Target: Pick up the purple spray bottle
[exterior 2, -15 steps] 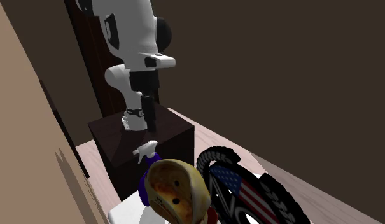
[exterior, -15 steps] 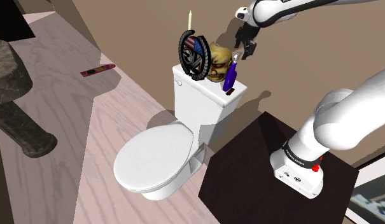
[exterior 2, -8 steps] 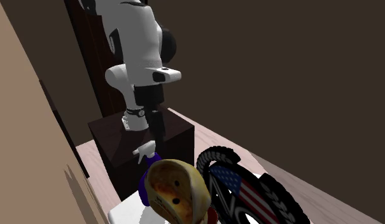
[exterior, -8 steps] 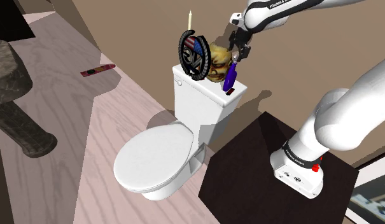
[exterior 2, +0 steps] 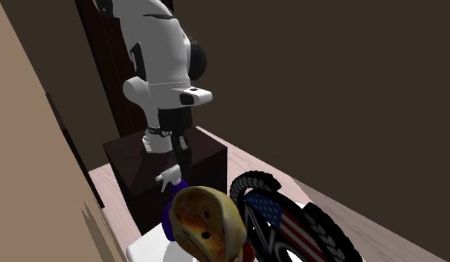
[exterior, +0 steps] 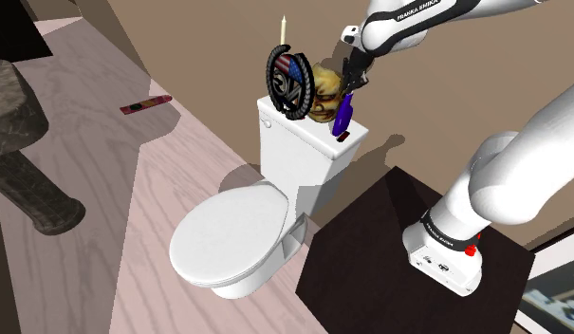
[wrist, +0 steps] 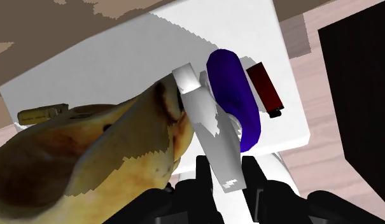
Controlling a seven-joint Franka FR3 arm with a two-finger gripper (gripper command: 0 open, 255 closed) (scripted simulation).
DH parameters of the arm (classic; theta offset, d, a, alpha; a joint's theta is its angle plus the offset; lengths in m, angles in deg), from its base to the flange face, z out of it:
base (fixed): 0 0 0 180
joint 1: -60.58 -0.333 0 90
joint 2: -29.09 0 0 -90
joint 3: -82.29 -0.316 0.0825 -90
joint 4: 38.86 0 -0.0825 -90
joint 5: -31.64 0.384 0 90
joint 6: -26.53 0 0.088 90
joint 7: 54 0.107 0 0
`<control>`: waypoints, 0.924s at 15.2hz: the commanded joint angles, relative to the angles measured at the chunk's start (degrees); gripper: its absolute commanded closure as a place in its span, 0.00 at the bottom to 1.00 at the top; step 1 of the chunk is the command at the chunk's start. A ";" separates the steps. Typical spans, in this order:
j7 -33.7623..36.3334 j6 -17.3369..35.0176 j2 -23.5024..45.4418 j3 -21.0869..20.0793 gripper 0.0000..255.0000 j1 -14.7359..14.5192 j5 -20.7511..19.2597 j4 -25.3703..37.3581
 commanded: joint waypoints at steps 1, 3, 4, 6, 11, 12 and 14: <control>0.00 0.03 0.03 0.00 1.00 0.00 0.01 -0.02; 0.00 0.02 0.04 0.00 1.00 -0.01 0.02 -0.01; 0.01 0.02 0.04 0.00 1.00 -0.01 0.02 -0.01; 0.02 0.01 -0.02 0.00 1.00 0.01 -0.02 -0.06; 0.49 -4.10 -2.06 -0.54 1.00 0.10 -0.73 2.13; 0.56 -4.91 -2.43 -0.65 1.00 0.11 -0.84 2.60; 0.67 -6.53 -3.10 -0.86 1.00 0.13 -1.01 3.58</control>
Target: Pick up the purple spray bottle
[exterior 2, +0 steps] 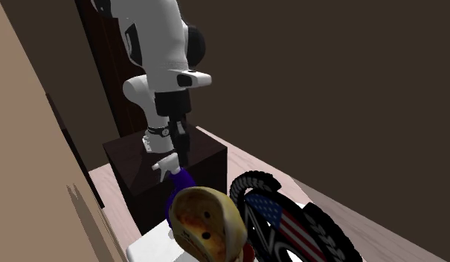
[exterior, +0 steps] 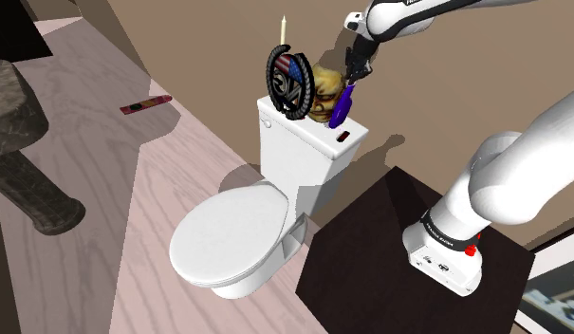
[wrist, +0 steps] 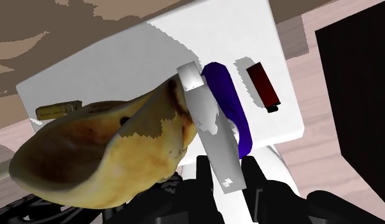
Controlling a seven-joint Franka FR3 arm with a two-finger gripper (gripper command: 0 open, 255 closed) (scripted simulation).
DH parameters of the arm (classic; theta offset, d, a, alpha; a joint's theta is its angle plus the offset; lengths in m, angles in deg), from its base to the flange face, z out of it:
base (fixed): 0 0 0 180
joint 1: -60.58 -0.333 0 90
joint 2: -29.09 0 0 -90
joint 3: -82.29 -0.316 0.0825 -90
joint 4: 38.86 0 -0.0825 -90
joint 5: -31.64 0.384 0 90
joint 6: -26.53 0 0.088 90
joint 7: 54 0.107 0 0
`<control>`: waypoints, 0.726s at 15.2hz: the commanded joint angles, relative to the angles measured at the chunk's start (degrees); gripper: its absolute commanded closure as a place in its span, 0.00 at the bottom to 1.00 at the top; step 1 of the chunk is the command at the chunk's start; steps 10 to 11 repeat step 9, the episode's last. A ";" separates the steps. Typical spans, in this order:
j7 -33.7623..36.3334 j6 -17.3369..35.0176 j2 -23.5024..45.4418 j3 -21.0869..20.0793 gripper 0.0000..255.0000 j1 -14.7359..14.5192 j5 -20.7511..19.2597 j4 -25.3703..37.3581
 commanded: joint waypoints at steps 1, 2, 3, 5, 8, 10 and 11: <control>0.15 -1.61 -0.60 -0.24 1.00 -0.02 -0.14 1.03; 0.19 -2.42 -0.90 -0.35 1.00 -0.02 -0.20 1.55; 0.23 -3.22 -1.19 -0.45 1.00 -0.02 -0.26 2.08; 0.28 -4.82 -1.72 -0.65 1.00 -0.03 -0.34 3.18; 0.31 -6.53 -2.24 -0.86 1.00 -0.05 -0.41 4.39; 0.31 -6.53 -2.23 -0.86 1.00 -0.06 -0.40 4.40; 0.31 -6.53 -2.23 -0.86 1.00 -0.06 -0.40 4.40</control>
